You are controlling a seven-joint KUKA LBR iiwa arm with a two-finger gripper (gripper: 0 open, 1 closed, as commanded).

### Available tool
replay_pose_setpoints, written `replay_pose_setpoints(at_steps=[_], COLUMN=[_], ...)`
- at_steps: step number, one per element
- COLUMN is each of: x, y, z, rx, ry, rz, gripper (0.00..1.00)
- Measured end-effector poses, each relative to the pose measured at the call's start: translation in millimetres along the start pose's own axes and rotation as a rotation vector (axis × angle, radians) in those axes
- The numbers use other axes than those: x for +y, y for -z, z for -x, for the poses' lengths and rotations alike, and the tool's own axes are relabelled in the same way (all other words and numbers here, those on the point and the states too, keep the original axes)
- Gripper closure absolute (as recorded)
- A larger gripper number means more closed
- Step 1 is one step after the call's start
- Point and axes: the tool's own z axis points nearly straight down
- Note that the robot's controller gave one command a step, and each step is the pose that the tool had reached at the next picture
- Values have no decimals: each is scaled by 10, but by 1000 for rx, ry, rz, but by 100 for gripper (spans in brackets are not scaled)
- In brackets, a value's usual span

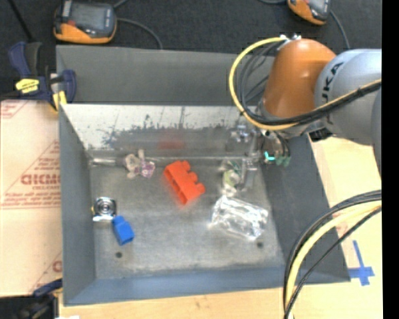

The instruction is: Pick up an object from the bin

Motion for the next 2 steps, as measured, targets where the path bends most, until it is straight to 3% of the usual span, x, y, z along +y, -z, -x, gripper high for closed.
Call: replay_pose_setpoints(at_steps=[1, 2], x=[-74, -70], y=[-525, -590], z=[-197, -232], rx=[-17, -10], ry=[5, 6], rz=[-1, -1], gripper=[0, 100])
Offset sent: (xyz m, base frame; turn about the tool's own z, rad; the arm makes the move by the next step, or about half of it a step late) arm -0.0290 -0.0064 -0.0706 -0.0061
